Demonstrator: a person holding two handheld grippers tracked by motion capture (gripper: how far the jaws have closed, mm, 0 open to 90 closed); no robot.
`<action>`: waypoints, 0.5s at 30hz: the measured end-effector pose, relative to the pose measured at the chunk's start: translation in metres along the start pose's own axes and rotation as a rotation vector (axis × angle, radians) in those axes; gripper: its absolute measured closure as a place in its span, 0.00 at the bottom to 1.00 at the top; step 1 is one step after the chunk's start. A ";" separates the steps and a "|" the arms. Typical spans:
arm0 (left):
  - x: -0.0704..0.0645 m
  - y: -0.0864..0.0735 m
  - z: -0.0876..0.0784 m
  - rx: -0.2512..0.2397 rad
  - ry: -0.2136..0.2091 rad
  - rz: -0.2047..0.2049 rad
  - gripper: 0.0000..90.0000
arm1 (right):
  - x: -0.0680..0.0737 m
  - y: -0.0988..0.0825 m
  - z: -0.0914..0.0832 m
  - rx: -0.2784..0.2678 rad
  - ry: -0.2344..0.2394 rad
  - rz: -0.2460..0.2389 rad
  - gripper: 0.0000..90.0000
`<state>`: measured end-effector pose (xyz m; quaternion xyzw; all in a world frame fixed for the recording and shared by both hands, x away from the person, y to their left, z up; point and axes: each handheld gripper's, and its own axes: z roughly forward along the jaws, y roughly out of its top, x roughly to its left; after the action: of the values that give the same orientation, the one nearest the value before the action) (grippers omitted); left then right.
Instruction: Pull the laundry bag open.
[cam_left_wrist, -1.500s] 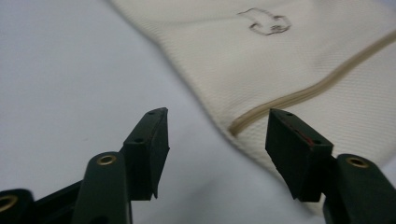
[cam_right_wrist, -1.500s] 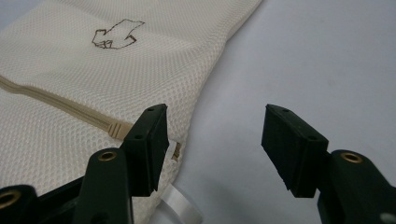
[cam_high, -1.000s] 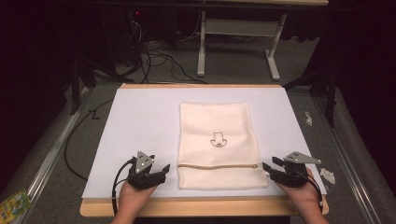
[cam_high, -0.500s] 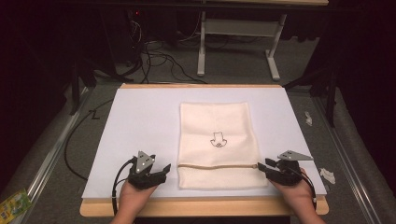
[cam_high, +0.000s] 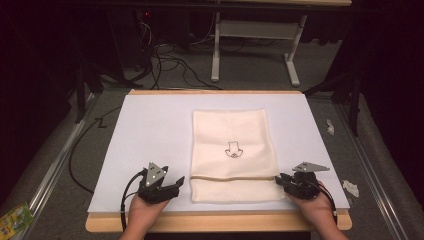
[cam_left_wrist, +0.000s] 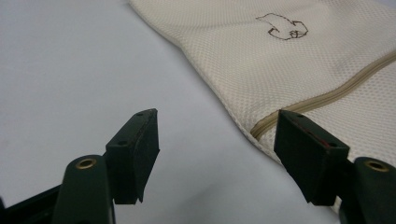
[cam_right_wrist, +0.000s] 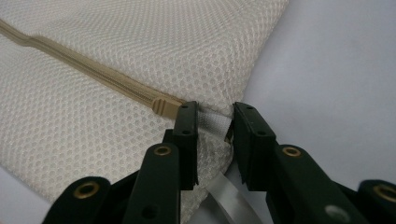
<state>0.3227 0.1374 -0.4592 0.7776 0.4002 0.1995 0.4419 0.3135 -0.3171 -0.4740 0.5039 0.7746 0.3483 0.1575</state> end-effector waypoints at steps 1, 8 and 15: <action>0.000 0.000 0.000 0.000 0.000 0.000 0.35 | 0.001 0.000 0.000 -0.003 0.001 -0.004 0.83; -0.005 0.004 0.000 -0.008 -0.045 -0.019 0.41 | 0.001 0.001 -0.002 -0.013 0.017 -0.023 0.91; -0.021 0.011 0.004 -0.014 -0.108 -0.020 0.40 | 0.002 0.003 -0.009 -0.046 0.009 -0.050 0.93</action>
<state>0.3176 0.1159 -0.4511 0.7800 0.3820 0.1557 0.4705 0.3089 -0.3175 -0.4658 0.4791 0.7795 0.3640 0.1742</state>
